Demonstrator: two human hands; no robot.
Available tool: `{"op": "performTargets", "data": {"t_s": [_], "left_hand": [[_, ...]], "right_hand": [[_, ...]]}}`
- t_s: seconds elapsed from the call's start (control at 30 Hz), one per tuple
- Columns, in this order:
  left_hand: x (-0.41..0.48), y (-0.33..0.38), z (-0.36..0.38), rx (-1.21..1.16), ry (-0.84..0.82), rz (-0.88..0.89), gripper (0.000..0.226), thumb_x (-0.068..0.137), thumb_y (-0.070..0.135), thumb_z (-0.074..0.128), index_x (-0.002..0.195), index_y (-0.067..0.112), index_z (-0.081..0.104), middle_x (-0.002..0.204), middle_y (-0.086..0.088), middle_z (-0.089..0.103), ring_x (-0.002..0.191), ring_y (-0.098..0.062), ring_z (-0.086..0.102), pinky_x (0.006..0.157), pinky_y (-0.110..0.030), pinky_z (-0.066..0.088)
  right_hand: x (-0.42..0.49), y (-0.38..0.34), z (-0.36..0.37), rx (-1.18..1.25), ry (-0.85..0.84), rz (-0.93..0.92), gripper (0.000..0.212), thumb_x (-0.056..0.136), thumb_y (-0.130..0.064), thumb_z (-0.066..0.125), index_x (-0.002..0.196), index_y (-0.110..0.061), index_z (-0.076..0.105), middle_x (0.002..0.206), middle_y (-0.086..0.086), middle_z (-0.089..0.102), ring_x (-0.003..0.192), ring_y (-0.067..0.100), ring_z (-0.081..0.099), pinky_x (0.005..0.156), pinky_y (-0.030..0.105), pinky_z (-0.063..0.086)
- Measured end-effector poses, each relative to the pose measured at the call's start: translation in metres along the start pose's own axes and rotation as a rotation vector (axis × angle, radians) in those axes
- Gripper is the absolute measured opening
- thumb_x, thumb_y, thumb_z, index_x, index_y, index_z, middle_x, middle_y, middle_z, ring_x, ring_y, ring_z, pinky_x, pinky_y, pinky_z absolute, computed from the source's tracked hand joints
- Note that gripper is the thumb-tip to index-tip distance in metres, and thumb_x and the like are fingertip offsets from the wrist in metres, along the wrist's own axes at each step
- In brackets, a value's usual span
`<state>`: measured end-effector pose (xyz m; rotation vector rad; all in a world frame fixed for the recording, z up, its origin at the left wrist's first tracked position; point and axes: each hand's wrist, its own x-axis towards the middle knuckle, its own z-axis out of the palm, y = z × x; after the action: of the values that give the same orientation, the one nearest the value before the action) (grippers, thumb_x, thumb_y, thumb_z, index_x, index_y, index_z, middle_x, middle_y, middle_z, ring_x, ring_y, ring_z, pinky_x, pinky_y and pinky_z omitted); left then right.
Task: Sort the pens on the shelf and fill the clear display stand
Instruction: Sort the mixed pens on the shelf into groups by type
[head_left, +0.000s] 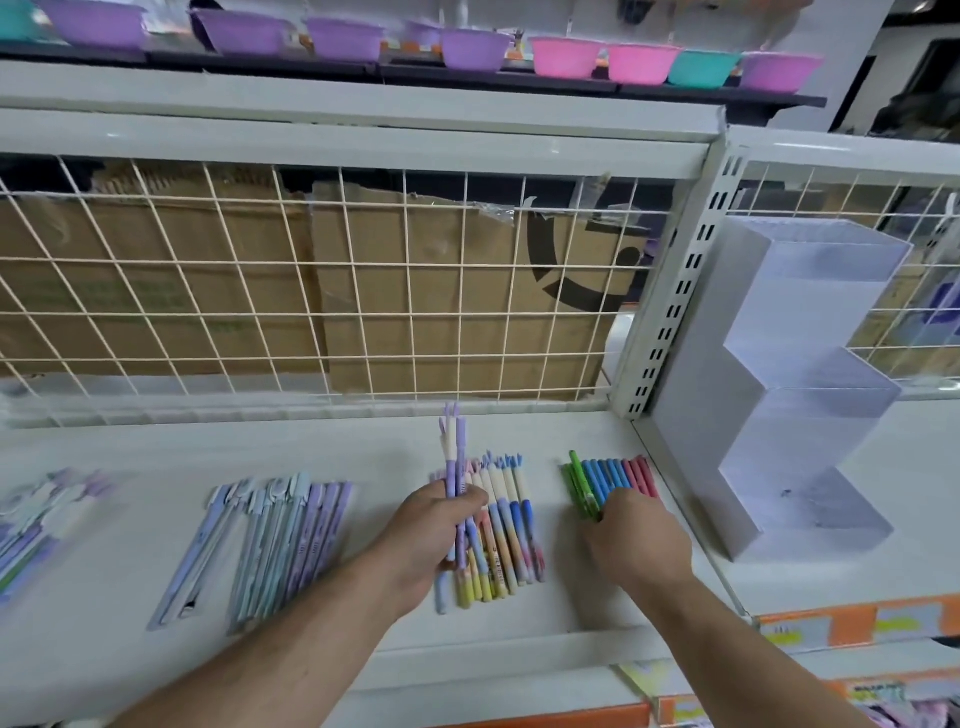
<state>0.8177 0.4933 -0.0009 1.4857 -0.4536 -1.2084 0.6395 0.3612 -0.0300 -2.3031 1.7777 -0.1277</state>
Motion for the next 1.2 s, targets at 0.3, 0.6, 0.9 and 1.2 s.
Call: {"op": "performTargets", "data": {"t_s": [0.3, 0.6, 0.9, 1.2], "left_hand": [[-0.003, 0.001, -0.003, -0.005, -0.006, -0.015, 0.020, 0.100, 0.019, 0.058, 0.110, 0.006, 0.069, 0.078, -0.007, 0.063, 0.060, -0.014, 0.061, 0.047, -0.021, 0.045], [-0.006, 0.001, -0.007, -0.019, -0.029, -0.035, 0.019, 0.101, 0.019, 0.056, 0.108, 0.008, 0.071, 0.085, -0.010, 0.069, 0.063, -0.015, 0.065, 0.047, -0.020, 0.046], [-0.010, 0.001, -0.009, -0.064, -0.060, -0.035, 0.028, 0.102, 0.021, 0.054, 0.091, 0.014, 0.079, 0.089, -0.005, 0.072, 0.075, -0.016, 0.069, 0.058, -0.025, 0.053], [-0.022, -0.005, -0.028, -0.105, -0.101, -0.034, 0.028, 0.105, 0.024, 0.050, 0.104, 0.015, 0.077, 0.072, 0.003, 0.071, 0.061, -0.007, 0.065, 0.058, -0.021, 0.049]], "right_hand": [[-0.001, -0.003, 0.008, -0.047, 0.016, -0.067, 0.008, 0.092, -0.016, 0.050, 0.096, -0.021, 0.054, 0.073, -0.007, 0.055, 0.062, 0.009, 0.052, 0.047, 0.024, 0.037], [-0.008, 0.006, 0.011, -0.041, 0.082, -0.076, 0.011, 0.093, -0.032, 0.052, 0.085, -0.026, 0.045, 0.066, -0.010, 0.052, 0.056, 0.006, 0.048, 0.044, 0.023, 0.029], [-0.014, -0.003, 0.006, -0.026, 0.135, -0.084, 0.017, 0.092, -0.040, 0.053, 0.086, -0.026, 0.047, 0.075, -0.010, 0.050, 0.057, 0.004, 0.045, 0.044, 0.024, 0.027], [-0.040, -0.047, 0.001, 0.349, 0.025, -0.267, 0.010, 0.093, -0.031, 0.061, 0.085, -0.026, 0.063, 0.076, -0.011, 0.067, 0.061, 0.007, 0.062, 0.049, 0.024, 0.046]]}}
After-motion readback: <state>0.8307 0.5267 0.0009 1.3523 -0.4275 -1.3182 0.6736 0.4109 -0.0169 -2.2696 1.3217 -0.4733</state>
